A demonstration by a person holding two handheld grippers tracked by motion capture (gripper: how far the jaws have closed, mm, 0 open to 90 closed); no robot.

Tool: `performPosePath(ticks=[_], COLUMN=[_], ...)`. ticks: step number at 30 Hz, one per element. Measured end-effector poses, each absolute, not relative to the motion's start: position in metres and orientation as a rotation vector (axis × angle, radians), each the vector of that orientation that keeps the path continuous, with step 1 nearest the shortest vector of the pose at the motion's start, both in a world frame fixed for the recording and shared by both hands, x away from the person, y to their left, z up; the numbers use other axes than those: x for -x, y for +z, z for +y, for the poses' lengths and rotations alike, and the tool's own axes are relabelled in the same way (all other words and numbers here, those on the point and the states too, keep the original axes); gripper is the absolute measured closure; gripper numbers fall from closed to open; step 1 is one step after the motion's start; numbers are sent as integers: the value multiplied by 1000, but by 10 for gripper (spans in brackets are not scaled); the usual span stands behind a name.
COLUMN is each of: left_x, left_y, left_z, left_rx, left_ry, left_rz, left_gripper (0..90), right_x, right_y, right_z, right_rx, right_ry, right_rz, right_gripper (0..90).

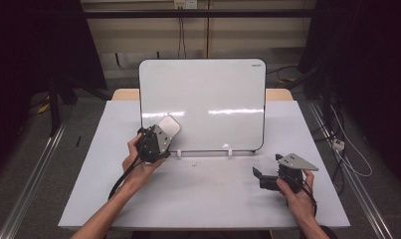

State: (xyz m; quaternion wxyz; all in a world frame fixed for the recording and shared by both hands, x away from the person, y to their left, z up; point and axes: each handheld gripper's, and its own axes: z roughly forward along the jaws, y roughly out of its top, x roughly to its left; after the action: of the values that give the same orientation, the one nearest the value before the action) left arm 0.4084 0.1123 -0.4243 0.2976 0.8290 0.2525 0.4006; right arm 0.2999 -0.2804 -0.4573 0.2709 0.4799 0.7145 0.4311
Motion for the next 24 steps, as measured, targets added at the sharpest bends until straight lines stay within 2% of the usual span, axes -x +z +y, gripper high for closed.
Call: performPosePath(ticks=[3, 6, 13, 21, 24], left_x=[-409, -408, -405, -396, -389], left_y=[-422, -418, -408, -399, -401], left_z=[116, 120, 133, 147, 152], left_rx=[-2199, -2171, -2099, -2017, -1993], left_ry=[1011, 976, 806, 619, 585], left_rz=[695, 723, 801, 864, 880], left_gripper=[295, 191, 99, 72, 73], right_x=[-300, -299, -296, -293, -291], right_y=[-457, -457, -456, -457, -456], right_z=[-281, -281, -283, -286, -287], right_rx=[-1292, -1294, -1286, -1303, -1306], right_ry=[1159, 1161, 1161, 1154, 1152], right_rz=[1923, 1922, 1915, 1902, 1897], right_gripper=[43, 43, 42, 42, 42])
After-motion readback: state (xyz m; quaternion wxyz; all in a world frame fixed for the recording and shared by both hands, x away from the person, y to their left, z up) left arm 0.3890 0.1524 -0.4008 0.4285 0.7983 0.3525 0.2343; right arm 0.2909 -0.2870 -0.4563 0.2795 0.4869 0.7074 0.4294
